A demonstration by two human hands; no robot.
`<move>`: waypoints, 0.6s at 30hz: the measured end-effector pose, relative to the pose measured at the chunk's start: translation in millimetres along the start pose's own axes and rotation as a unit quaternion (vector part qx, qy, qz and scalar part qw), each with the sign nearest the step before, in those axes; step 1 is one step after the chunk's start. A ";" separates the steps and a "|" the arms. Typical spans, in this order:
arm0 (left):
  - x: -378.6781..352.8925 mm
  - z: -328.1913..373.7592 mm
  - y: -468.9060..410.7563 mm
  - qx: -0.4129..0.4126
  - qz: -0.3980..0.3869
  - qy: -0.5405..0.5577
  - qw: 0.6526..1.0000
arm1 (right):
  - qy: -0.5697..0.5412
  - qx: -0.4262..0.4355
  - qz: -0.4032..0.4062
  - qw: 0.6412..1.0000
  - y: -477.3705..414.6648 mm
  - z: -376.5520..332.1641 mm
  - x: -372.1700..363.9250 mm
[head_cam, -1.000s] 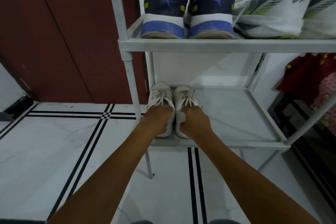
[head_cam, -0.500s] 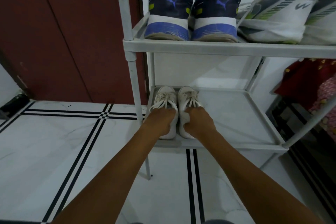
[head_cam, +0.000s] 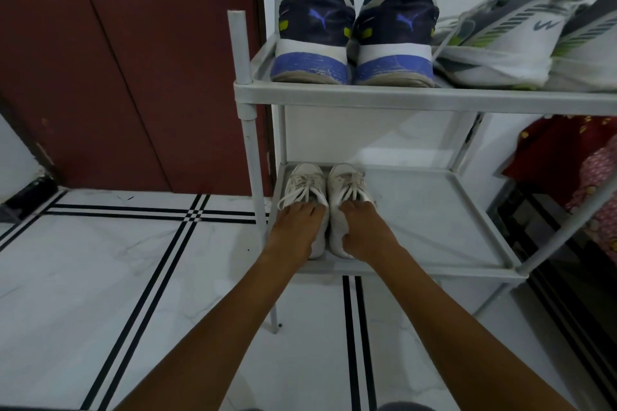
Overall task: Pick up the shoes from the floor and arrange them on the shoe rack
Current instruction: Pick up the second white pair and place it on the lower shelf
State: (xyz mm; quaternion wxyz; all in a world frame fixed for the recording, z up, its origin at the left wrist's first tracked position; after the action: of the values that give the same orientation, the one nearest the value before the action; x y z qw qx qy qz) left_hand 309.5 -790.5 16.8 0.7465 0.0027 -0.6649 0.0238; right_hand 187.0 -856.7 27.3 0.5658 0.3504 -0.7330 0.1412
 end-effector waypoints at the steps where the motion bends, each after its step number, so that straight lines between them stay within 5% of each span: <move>1: 1.6 0.2 2.4 -0.002 0.003 0.006 1.000 | 0.007 -0.001 0.006 1.000 2.0 1.1 0.5; 4: 9.5 2.0 10.9 -0.004 0.034 0.037 0.999 | 0.016 0.034 0.073 0.997 10.9 7.4 4.8; 11: 47.6 26.6 -11.7 -0.058 0.161 0.101 0.980 | -0.174 0.101 0.303 0.932 8.4 34.5 43.9; 18: 75.2 49.1 -48.6 -0.049 0.130 0.144 0.980 | -0.201 0.043 0.300 0.932 -5.6 62.4 68.2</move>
State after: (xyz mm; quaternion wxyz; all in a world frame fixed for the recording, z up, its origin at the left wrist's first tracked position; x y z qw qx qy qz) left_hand 271.2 -838.4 98.4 0.8243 -0.1233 -0.5455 0.0883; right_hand 137.5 -922.5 69.6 0.3221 0.1596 -0.8956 0.2620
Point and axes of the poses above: each hand's wrist, its own y-axis away from the middle knuckle, its own x-axis out of the back of the hand, z = x × y, the point moved 3 cm from there along -y, towards the middle knuckle, and after that the axes turned 11 degrees about -z, right-handed, at the moved point
